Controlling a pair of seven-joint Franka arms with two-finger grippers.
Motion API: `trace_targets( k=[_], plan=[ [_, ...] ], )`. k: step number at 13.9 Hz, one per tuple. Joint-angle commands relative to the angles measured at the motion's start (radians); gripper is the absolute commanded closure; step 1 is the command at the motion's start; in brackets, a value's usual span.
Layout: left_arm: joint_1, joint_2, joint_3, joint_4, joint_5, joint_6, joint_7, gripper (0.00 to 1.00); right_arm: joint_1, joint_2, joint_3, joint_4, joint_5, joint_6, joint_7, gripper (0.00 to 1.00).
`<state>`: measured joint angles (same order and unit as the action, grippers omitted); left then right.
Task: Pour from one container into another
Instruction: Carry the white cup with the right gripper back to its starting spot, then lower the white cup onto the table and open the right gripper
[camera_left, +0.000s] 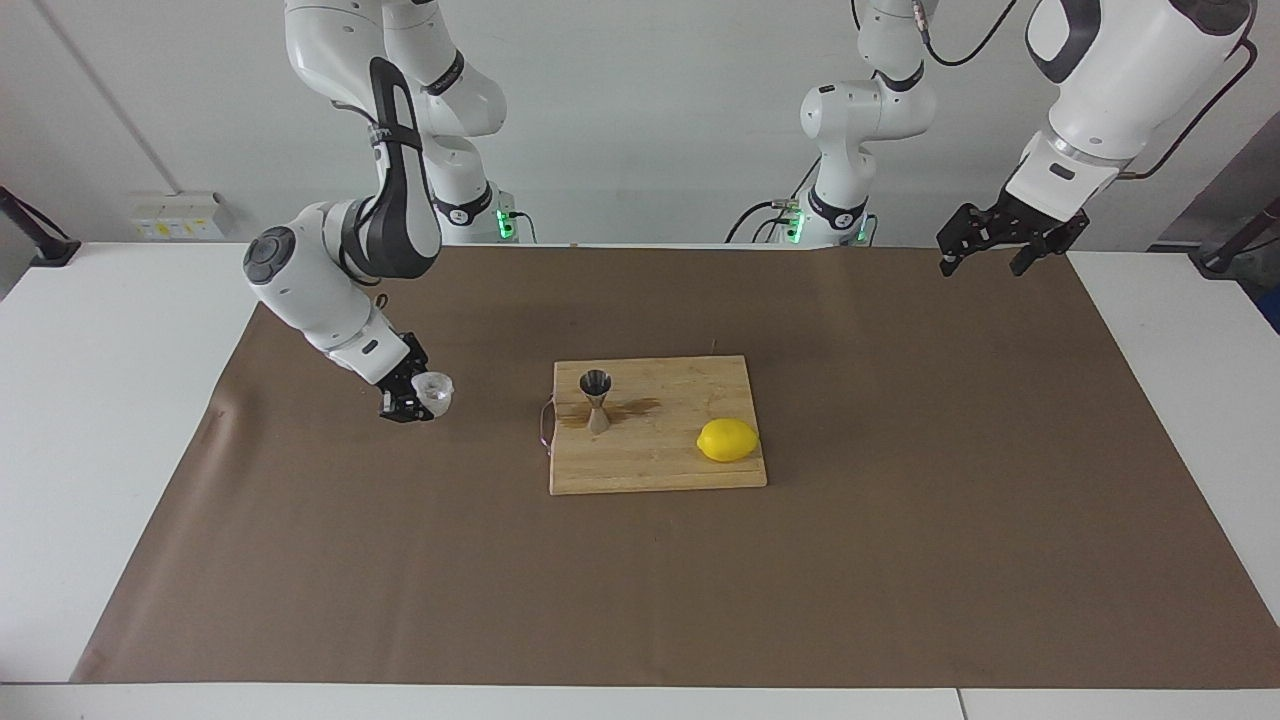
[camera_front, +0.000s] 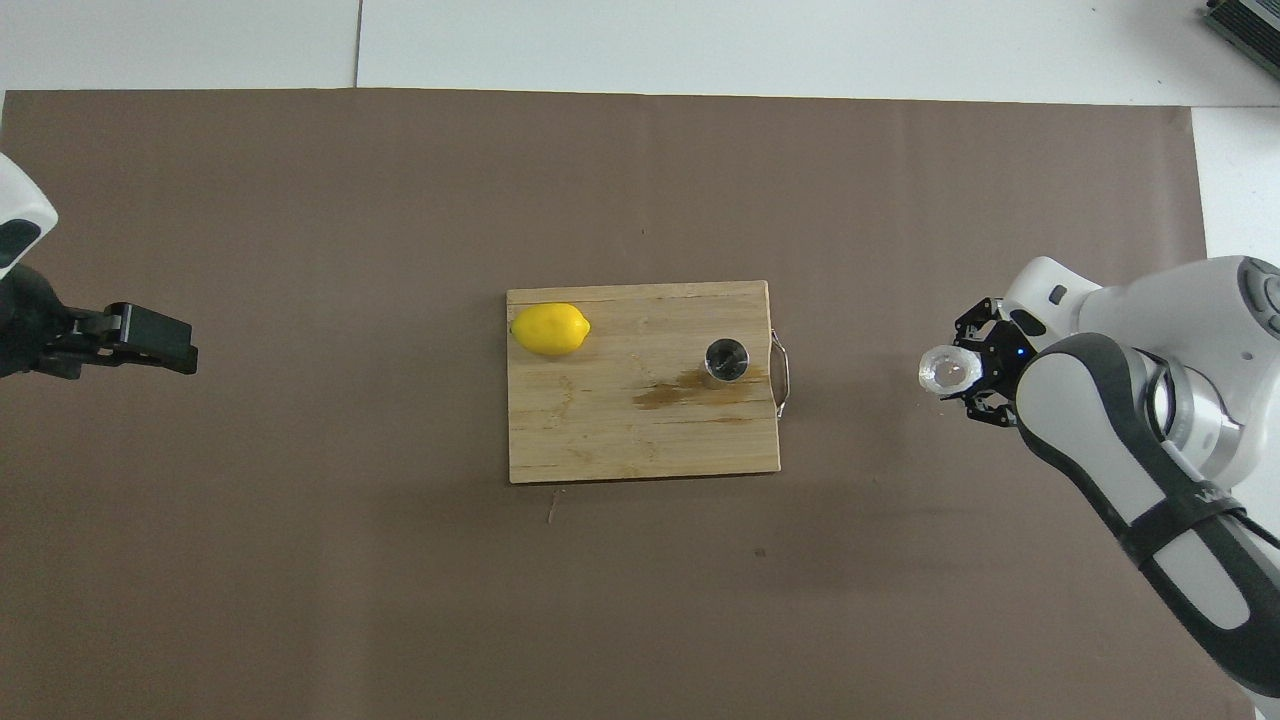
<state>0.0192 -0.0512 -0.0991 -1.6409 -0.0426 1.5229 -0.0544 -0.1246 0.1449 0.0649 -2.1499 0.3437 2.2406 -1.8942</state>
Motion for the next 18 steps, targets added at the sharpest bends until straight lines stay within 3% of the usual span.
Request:
trace_targets(
  k=[1, 6, 7, 8, 9, 15, 18],
  plan=[
    [0.002, -0.019, 0.001, -0.016, -0.002, -0.007, -0.005, 0.0, -0.053, -0.025, 0.013, -0.08, 0.081, 0.051, -0.109, 1.0],
    [0.002, -0.019, 0.001, -0.016, -0.002, -0.007, -0.005, 0.0, -0.087, -0.021, 0.013, -0.131, 0.167, 0.096, -0.206, 1.0],
    [0.002, -0.021, 0.001, -0.016, -0.002, -0.007, -0.005, 0.0, -0.086, -0.027, 0.013, -0.143, 0.197, 0.106, -0.218, 0.9],
    [0.002, -0.019, 0.001, -0.016, -0.002, -0.007, -0.005, 0.0, -0.079, -0.028, 0.013, -0.148, 0.208, 0.108, -0.22, 0.54],
    [0.002, -0.021, 0.001, -0.016, -0.002, -0.007, -0.005, 0.0, -0.076, -0.028, 0.013, -0.15, 0.208, 0.113, -0.218, 0.01],
    [0.002, -0.021, 0.001, -0.016, -0.002, -0.007, -0.005, 0.0, -0.075, -0.037, 0.012, -0.148, 0.208, 0.096, -0.209, 0.0],
    [0.002, -0.021, 0.001, -0.016, -0.002, -0.007, -0.005, 0.0, -0.073, -0.096, 0.012, -0.145, 0.208, 0.042, -0.128, 0.0]
  ],
)
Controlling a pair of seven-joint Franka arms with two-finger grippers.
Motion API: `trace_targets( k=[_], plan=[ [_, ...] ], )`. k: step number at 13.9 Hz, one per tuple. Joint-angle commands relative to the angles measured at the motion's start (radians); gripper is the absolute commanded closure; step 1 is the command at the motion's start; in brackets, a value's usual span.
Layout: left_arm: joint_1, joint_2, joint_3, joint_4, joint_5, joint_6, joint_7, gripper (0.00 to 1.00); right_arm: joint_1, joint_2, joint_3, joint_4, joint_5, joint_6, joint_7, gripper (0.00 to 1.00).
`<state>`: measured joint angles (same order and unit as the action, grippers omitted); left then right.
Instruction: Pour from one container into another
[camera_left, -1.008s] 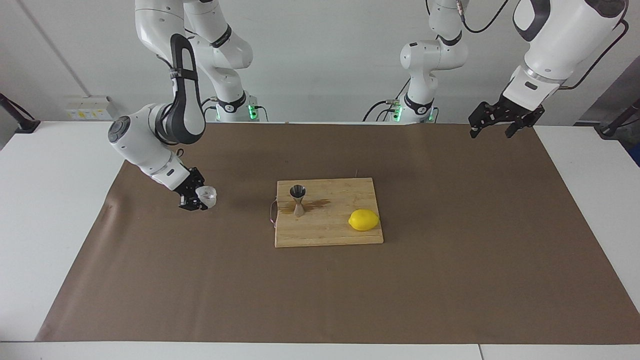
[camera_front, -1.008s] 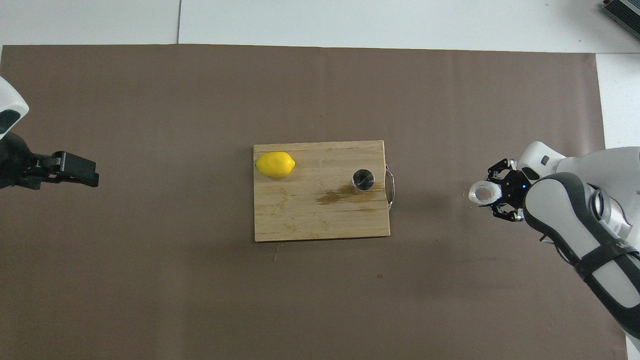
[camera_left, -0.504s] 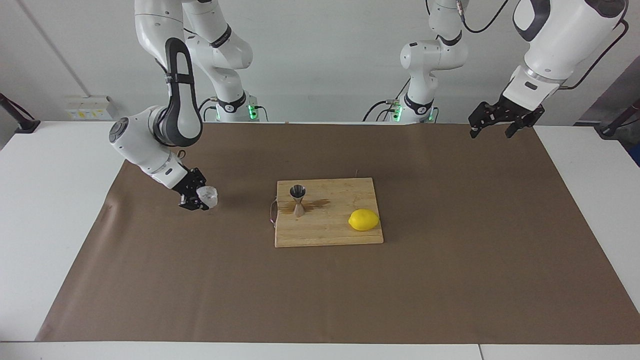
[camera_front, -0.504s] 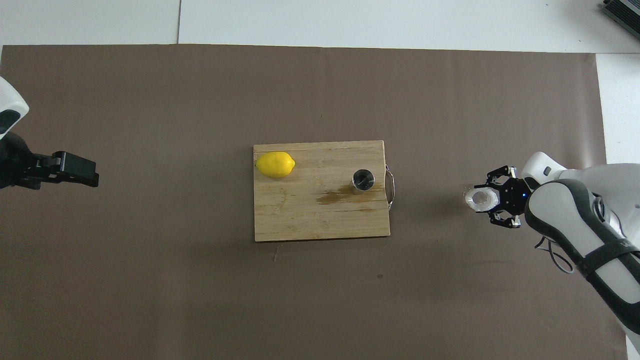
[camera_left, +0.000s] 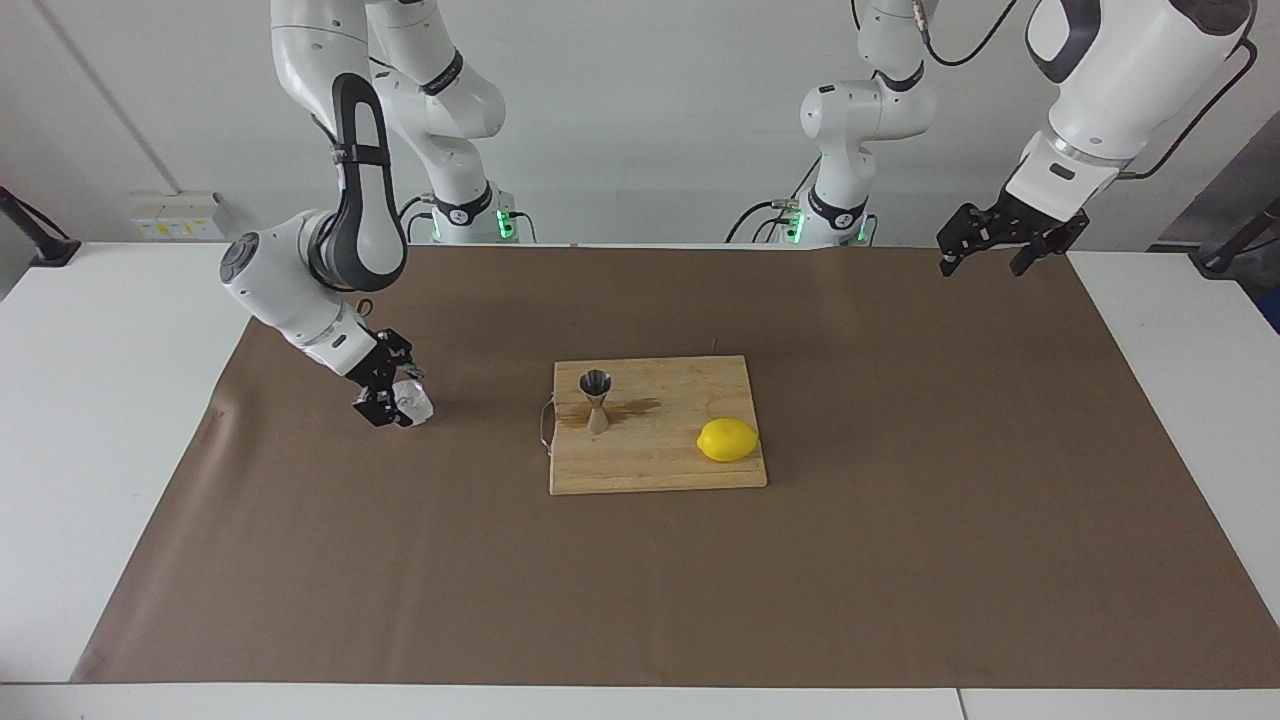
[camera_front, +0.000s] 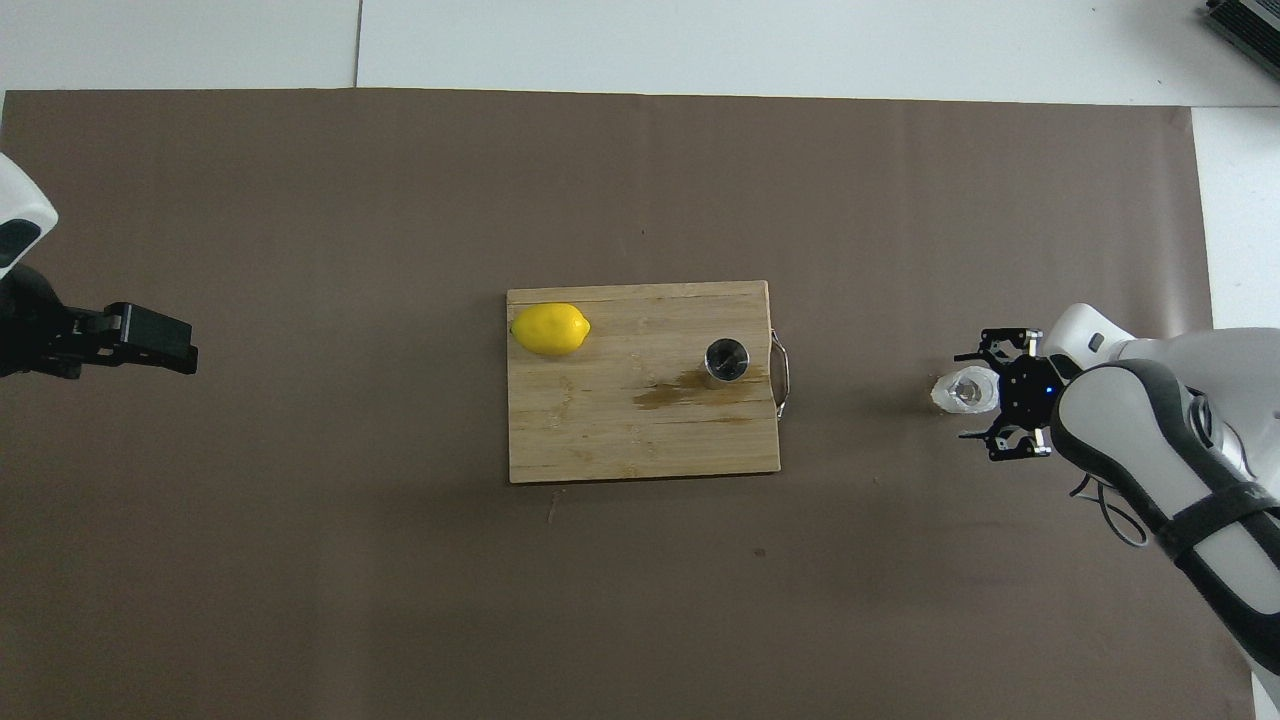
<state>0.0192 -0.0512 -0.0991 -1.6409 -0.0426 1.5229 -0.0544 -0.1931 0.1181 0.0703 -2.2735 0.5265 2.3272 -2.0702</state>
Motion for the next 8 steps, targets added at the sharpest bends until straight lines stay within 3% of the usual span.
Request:
trace_targets(
  k=[1, 5, 8],
  plan=[
    [0.002, -0.021, 0.001, -0.016, -0.002, -0.007, -0.005, 0.0, 0.004, -0.084, 0.006, -0.018, 0.021, -0.075, 0.105, 0.0],
    [0.002, -0.019, 0.001, -0.016, -0.002, -0.007, -0.005, 0.0, 0.052, -0.17, 0.006, 0.002, -0.034, -0.083, 0.27, 0.0],
    [0.002, -0.021, 0.001, -0.016, -0.002, -0.007, -0.005, 0.0, 0.064, -0.227, 0.013, 0.078, -0.169, -0.129, 0.524, 0.0]
  ],
)
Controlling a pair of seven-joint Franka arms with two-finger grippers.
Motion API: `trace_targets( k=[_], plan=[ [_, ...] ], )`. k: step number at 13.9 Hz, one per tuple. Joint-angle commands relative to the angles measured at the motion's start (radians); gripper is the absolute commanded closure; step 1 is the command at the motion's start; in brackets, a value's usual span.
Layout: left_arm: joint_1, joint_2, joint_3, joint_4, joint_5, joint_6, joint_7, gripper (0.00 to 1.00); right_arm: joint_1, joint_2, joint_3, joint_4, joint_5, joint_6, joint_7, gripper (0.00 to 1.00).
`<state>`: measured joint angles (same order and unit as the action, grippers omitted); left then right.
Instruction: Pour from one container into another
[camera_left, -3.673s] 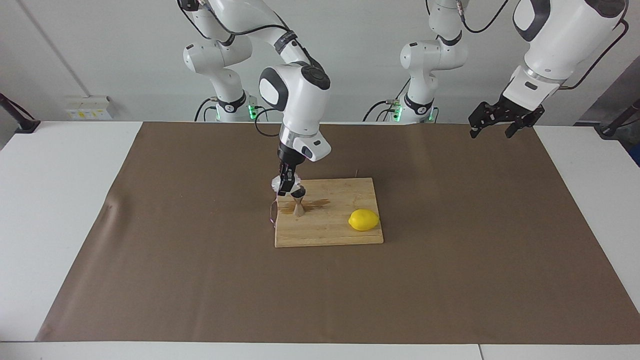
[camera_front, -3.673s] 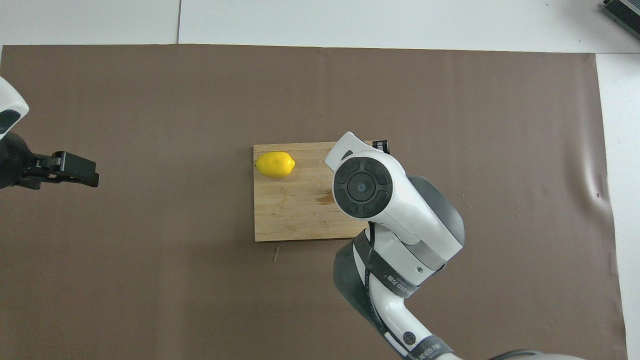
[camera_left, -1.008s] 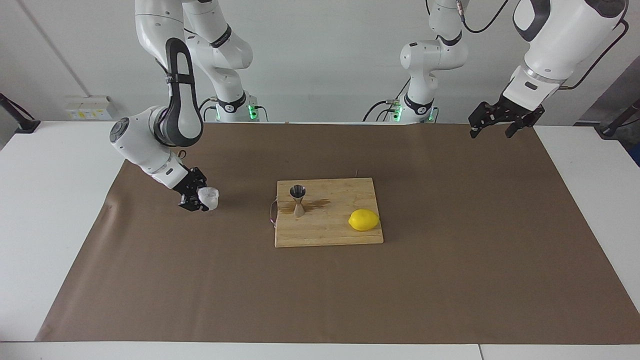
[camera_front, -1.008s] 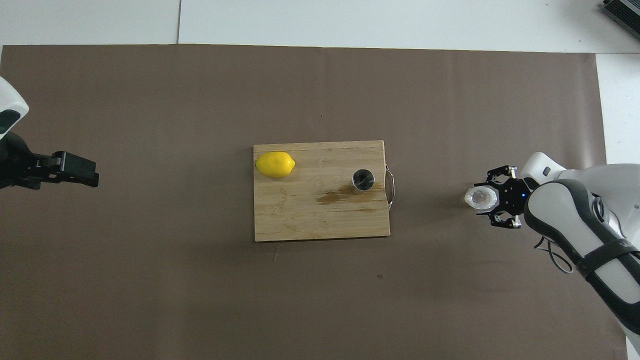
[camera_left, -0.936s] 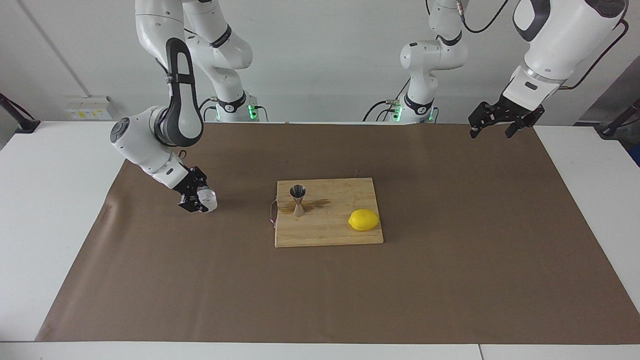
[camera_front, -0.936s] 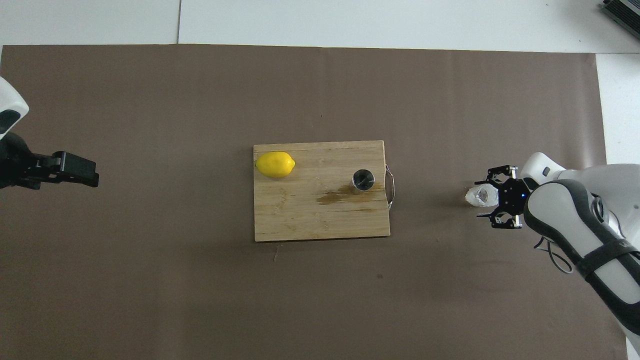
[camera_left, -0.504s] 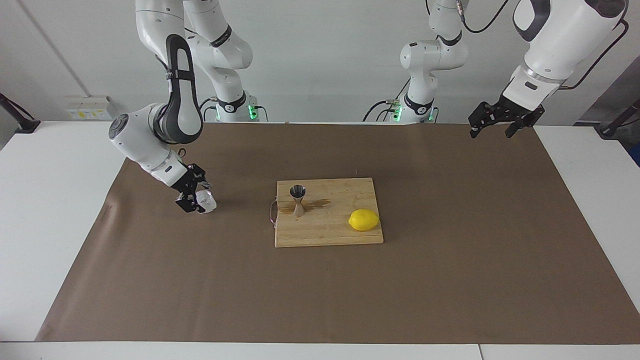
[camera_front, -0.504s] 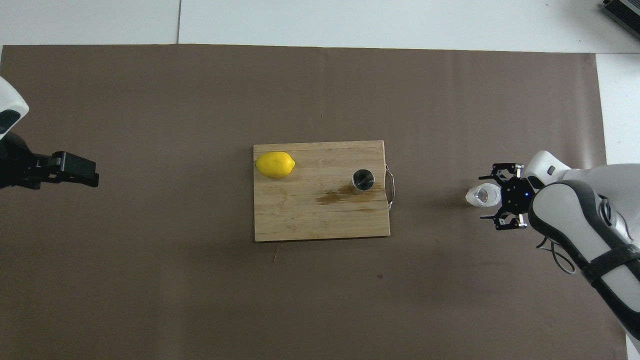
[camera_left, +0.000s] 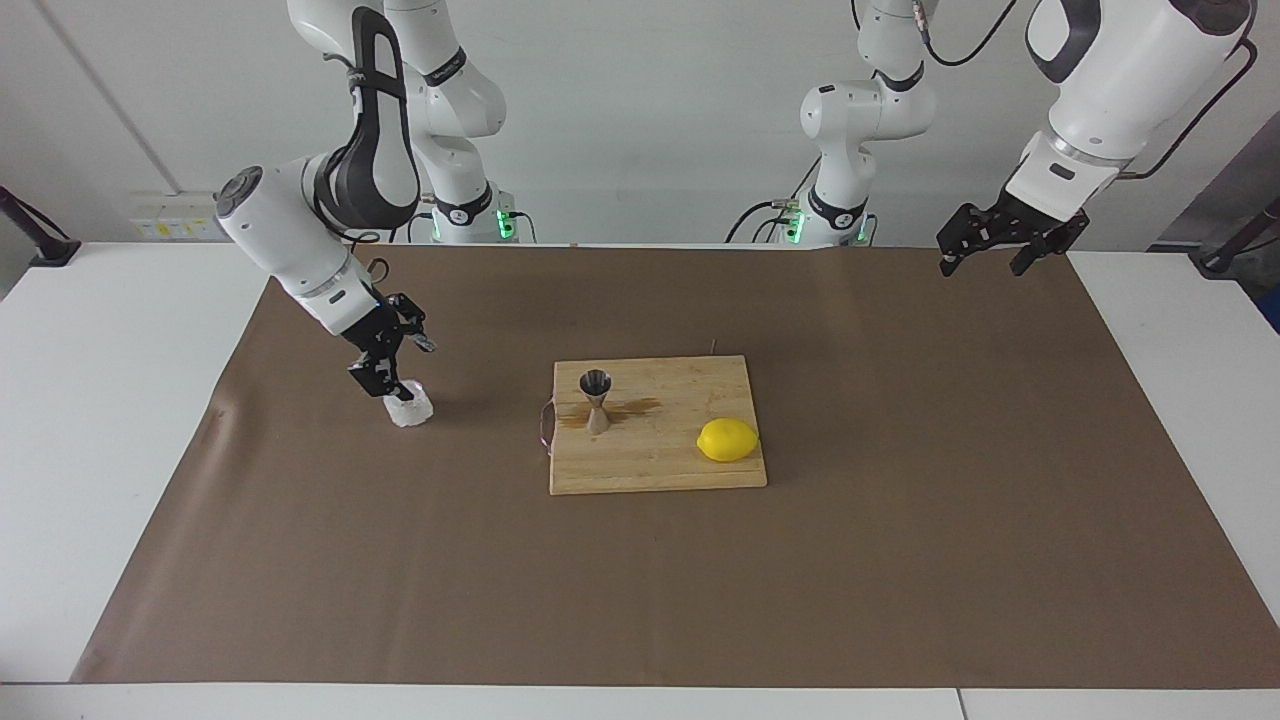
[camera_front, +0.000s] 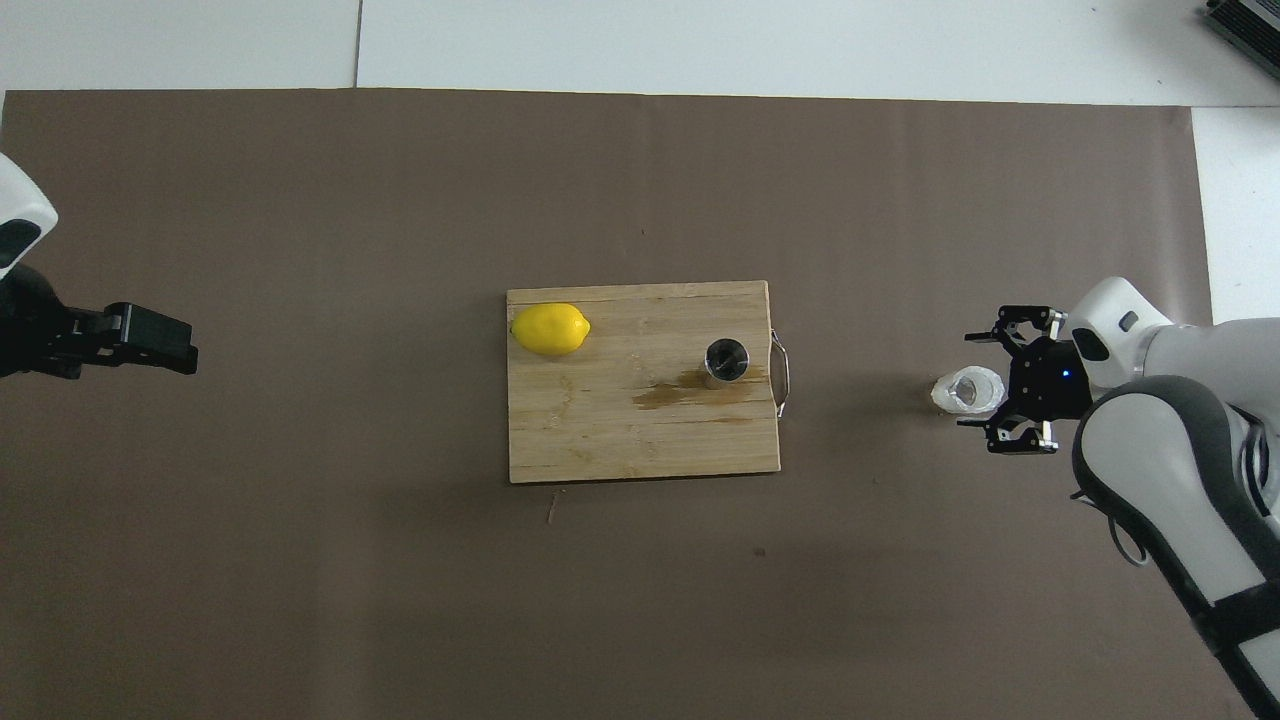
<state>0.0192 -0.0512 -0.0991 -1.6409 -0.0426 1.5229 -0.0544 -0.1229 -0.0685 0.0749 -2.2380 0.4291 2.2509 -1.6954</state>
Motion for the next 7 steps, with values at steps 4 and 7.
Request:
trace_targets(
  k=[4, 7],
  plan=[
    [0.002, -0.021, 0.001, -0.016, -0.002, -0.007, -0.005, 0.0, 0.017, -0.03, 0.022, 0.216, -0.139, -0.142, 0.425, 0.0],
    [0.002, -0.021, 0.001, -0.016, -0.002, -0.007, -0.005, 0.0, 0.023, -0.021, 0.022, 0.294, -0.145, -0.146, 0.694, 0.0]
  ],
)
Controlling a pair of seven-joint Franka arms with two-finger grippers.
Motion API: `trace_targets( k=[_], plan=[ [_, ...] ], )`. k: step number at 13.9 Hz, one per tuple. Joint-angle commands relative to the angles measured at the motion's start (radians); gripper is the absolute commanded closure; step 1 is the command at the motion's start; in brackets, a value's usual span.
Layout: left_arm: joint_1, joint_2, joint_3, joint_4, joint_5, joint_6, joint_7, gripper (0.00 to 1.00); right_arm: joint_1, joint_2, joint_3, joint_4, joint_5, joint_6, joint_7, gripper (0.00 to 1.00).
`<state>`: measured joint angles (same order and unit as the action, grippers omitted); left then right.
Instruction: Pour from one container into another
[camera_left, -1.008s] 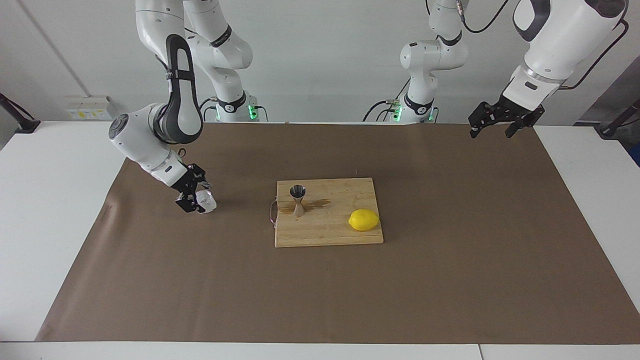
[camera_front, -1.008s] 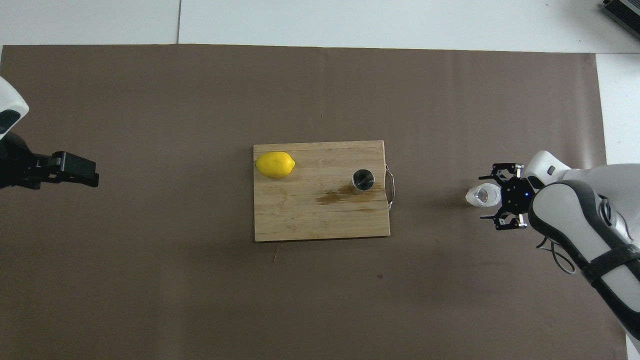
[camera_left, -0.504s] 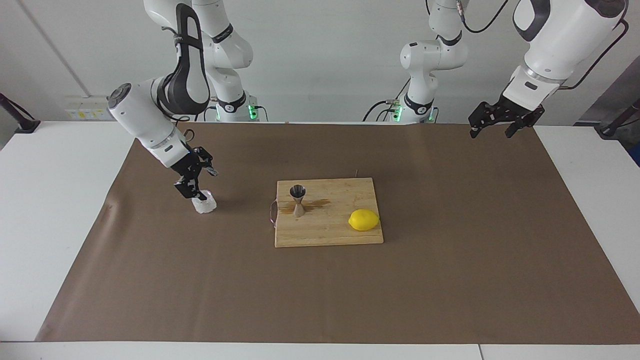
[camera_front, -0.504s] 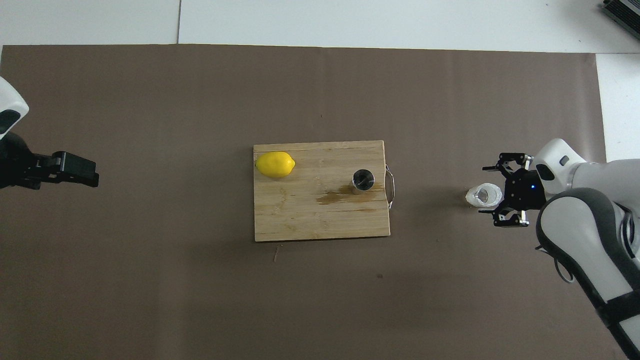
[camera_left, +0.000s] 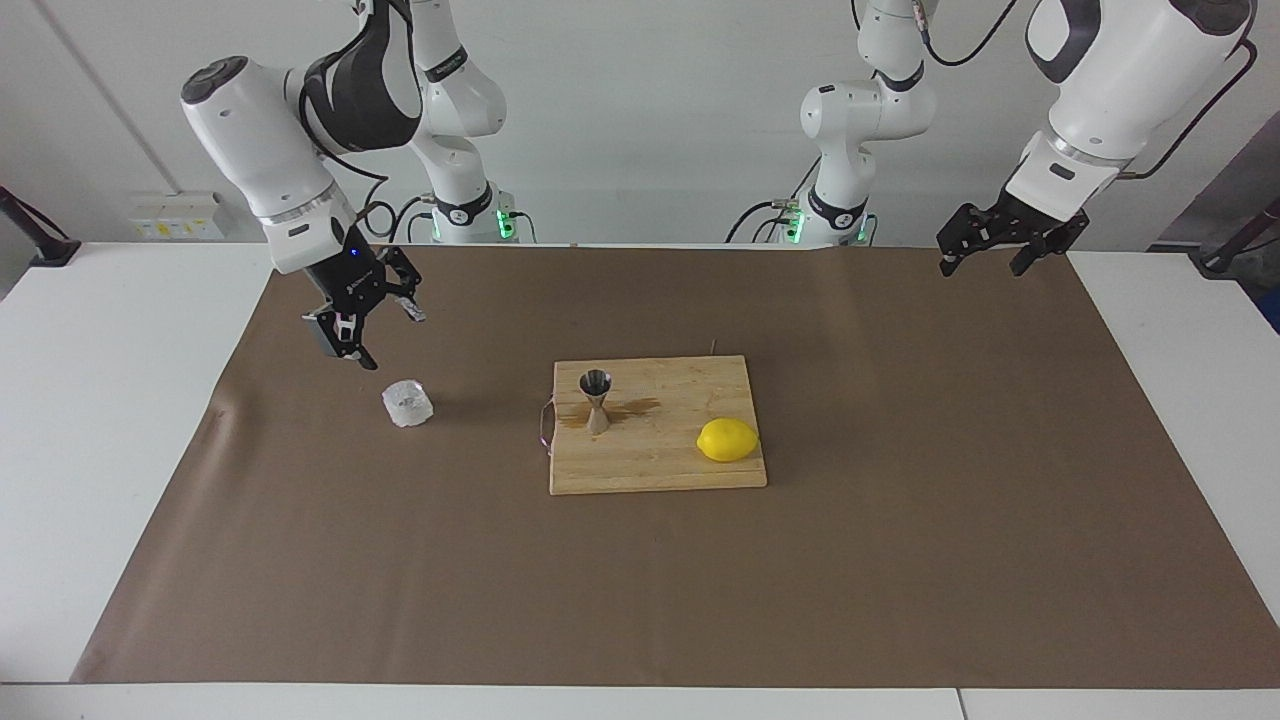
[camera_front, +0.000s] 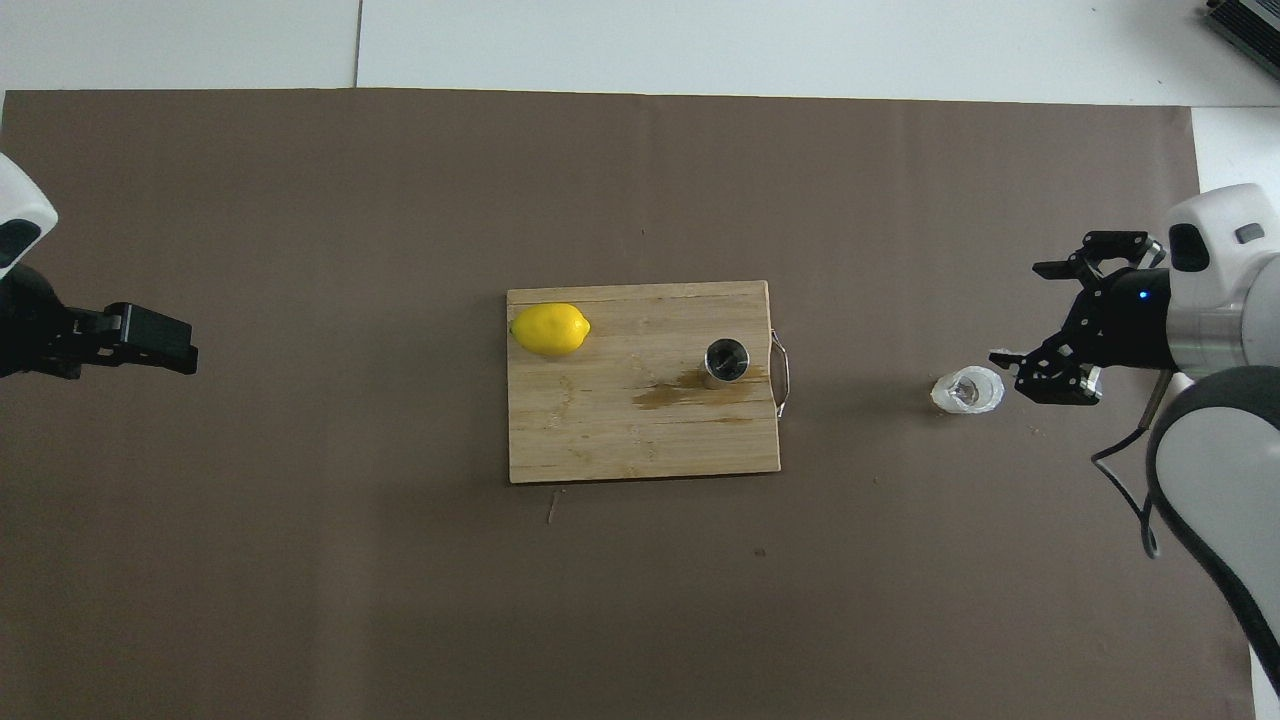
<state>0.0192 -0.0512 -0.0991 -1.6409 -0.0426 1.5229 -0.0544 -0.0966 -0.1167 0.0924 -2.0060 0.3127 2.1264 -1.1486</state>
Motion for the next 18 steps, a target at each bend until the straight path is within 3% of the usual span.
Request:
trace_targets(
  k=[1, 6, 12, 15, 18],
  plan=[
    [0.002, -0.021, 0.001, -0.016, -0.002, -0.007, -0.005, 0.0, 0.011, 0.034, 0.004, 0.09, -0.036, -0.029, 0.2, 0.0],
    [0.002, -0.021, 0.001, -0.016, -0.002, -0.007, -0.005, 0.0, 0.049, 0.045, 0.004, 0.222, -0.176, -0.129, 0.625, 0.0],
    [0.002, -0.021, 0.001, -0.016, -0.002, -0.007, -0.005, 0.0, 0.093, 0.078, 0.006, 0.386, -0.291, -0.385, 1.22, 0.0],
    [0.002, -0.021, 0.001, -0.016, -0.002, -0.007, -0.005, 0.0, 0.089, 0.091, 0.006, 0.44, -0.343, -0.499, 1.277, 0.0],
    [0.002, -0.019, 0.001, -0.016, -0.002, -0.007, -0.005, 0.0, 0.072, 0.045, 0.001, 0.337, -0.34, -0.505, 1.279, 0.0]
  ],
)
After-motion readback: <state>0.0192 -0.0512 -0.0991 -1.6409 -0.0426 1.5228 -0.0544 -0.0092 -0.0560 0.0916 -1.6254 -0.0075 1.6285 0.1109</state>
